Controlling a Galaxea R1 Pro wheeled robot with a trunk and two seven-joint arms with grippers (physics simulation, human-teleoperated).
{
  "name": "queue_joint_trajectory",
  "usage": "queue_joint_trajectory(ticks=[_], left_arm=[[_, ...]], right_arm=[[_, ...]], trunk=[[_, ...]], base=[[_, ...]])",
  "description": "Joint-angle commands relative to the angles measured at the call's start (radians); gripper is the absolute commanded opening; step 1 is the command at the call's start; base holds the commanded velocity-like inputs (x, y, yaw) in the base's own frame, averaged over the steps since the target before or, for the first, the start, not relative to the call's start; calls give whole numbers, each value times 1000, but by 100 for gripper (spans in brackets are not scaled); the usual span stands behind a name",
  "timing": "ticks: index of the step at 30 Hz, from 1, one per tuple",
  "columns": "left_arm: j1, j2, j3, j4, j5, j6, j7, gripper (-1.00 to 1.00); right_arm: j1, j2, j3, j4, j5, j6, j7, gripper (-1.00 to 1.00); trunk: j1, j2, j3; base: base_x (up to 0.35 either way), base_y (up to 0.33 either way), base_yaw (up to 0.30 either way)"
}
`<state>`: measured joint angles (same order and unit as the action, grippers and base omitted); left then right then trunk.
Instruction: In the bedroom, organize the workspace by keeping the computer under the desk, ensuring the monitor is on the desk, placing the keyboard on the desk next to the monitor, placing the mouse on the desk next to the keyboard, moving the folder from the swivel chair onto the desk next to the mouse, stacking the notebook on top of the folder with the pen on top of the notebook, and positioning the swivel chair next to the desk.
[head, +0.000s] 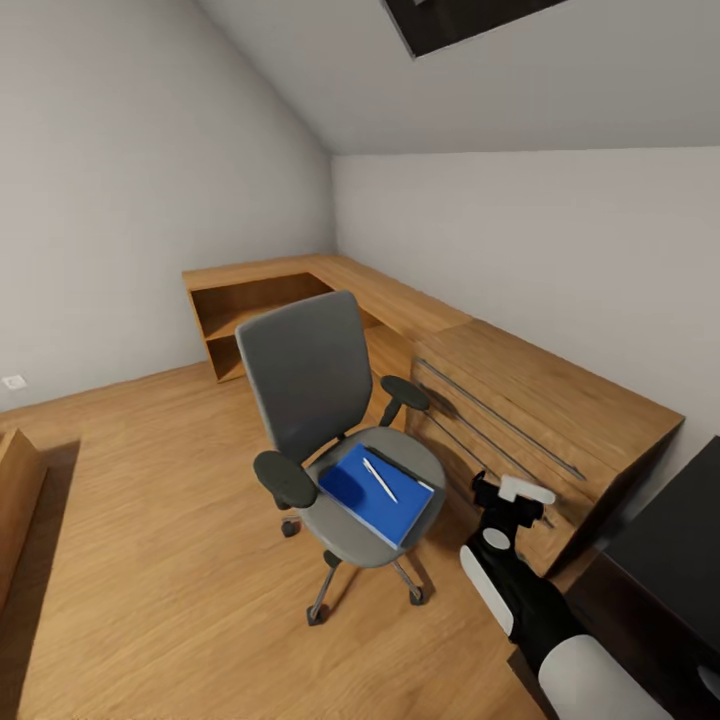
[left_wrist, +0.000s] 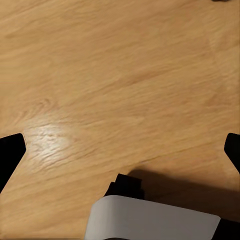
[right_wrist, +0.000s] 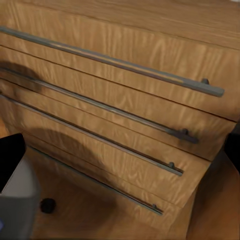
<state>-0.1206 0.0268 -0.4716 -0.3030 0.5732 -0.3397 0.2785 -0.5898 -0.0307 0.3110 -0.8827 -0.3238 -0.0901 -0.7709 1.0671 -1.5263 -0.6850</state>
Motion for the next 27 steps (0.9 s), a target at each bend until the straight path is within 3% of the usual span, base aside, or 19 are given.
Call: queue_joint_trajectory(ticks=[1, 5, 7, 11, 21, 27], left_arm=[[-1, 1, -9, -1, 5, -2, 7, 100], [-1, 1, -8, -1, 5, -2, 7, 100], [-1, 1, -7, -1, 6, -2, 7, 100], [-1, 1, -7, -1, 7, -2, 8, 100], [-1, 1, -3, -1, 8, -2, 7, 100], [-1, 1, -1, -1, 9, -2, 8, 100]], right_arm=[[0, -1, 7, 1, -11, -9, -3, 100], [4, -1, 16, 9, -11, -10, 2, 100], [8, 1, 58, 42, -12, -6, 32, 100], [10, 6, 83, 55, -13, -9, 66, 100], [10, 17, 89, 57, -23, -11, 75, 100], [10, 17, 89, 61, -20, -12, 78, 100]], trunk=[[0, 0, -1], [0, 0, -1], [0, 0, -1], [0, 0, -1], [0, 0, -1], [0, 0, -1]], base=[[0, 0, 52], [0, 0, 23], [0, 0, 7], [0, 0, 2], [0, 0, 2], [0, 0, 185]])
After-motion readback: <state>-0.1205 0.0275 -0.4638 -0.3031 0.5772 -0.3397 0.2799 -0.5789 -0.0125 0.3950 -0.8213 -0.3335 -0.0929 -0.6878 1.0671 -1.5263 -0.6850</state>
